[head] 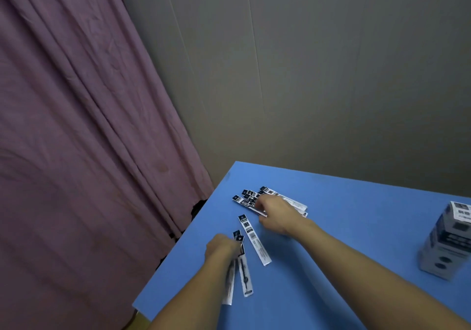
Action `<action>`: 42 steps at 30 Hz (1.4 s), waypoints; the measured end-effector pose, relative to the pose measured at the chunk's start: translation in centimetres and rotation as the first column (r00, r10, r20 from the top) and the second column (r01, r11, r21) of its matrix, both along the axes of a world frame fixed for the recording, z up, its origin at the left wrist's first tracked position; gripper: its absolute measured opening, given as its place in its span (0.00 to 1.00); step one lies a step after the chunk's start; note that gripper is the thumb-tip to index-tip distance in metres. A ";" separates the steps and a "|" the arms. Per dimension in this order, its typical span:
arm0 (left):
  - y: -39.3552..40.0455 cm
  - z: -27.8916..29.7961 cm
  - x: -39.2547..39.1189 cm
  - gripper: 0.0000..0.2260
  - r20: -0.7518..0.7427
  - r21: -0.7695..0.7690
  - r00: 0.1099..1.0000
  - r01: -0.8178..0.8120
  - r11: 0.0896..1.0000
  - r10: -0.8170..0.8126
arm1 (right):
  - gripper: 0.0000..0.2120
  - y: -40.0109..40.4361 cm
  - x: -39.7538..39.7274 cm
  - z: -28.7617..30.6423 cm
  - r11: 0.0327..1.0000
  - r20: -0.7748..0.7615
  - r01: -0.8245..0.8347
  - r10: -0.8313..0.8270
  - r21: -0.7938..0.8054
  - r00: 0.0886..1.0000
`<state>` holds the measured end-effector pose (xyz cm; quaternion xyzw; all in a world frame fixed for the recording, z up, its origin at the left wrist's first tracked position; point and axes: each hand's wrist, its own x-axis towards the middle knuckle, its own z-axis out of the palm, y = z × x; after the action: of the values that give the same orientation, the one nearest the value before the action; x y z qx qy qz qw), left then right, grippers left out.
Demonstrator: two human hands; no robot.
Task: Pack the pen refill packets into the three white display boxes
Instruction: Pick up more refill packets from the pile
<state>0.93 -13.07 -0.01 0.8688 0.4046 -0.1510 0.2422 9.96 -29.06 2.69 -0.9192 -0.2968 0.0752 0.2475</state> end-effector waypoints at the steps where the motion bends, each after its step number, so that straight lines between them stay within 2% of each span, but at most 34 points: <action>1: 0.2 0.2 -0.4 0.12 -0.003 0.011 1.000 -0.006 1.000 0.006 | 0.16 0.2 -0.2 0.0 1.000 -0.001 -0.005 0.005 -0.004 1.000; 10: 2.9 1.4 -2.2 0.19 0.049 -0.064 0.998 -0.037 0.997 0.041 | 0.18 1.7 -0.7 -0.4 0.998 -0.020 -0.033 0.031 -0.060 0.999; 13: 3.4 1.5 -3.0 0.23 0.053 -0.178 0.997 -0.044 0.983 0.054 | 0.17 2.1 -1.2 -0.8 0.996 -0.036 -0.039 0.036 -0.076 0.999; 16: 3.8 1.0 -3.7 0.23 0.115 -0.352 0.982 -0.099 0.931 0.148 | 0.16 2.3 -1.6 -1.2 0.994 -0.045 -0.045 0.041 -0.100 0.998; 19: 4.1 0.7 -4.1 0.27 0.170 -0.429 0.955 -0.150 0.891 0.243 | 0.15 2.4 -2.0 -1.6 0.992 -0.049 -0.040 0.034 -0.120 0.998; 21: 4.2 0.8 -4.0 0.26 0.176 -0.419 0.954 -0.149 0.896 0.241 | 0.15 2.4 -2.3 -1.6 0.992 -0.045 -0.036 0.030 -0.124 0.999; 24: 4.1 1.1 -4.1 0.22 0.143 -0.357 0.979 -0.084 0.930 0.143 | 0.16 2.5 -2.7 -1.5 0.993 -0.050 -0.029 0.024 -0.116 0.998; 27: 3.7 1.3 -4.3 0.23 0.044 -0.200 0.999 0.023 0.980 -0.015 | 0.16 2.1 -3.3 -1.3 0.992 -0.055 -0.009 0.002 -0.123 0.998; 29: 3.6 1.0 -4.3 0.25 0.021 -0.121 0.998 0.066 0.990 -0.064 | 0.17 1.4 -3.7 -1.0 0.992 -0.061 0.010 -0.018 -0.128 0.998; 32: 3.7 1.0 -4.2 0.28 0.068 -0.112 0.995 0.078 0.991 -0.070 | 0.18 0.0 -4.7 -0.3 0.987 -0.068 0.066 -0.076 -0.145 0.995; 37: 4.2 3.1 -4.5 0.13 0.121 -0.120 0.981 0.169 0.978 -0.155 | 0.16 -2.0 -7.3 0.5 0.958 -0.080 0.185 -0.207 -0.218 0.975; 42: 3.9 5.4 -5.2 0.08 0.269 -0.142 0.927 0.305 0.942 -0.260 | 0.14 -4.2 -11.1 1.1 0.897 -0.034 0.317 -0.343 -0.308 0.939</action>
<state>-4.25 -9.18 5.42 0.9043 0.2262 -0.1116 0.3443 -1.10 -33.25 3.80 -0.9787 -0.1106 0.1163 0.1279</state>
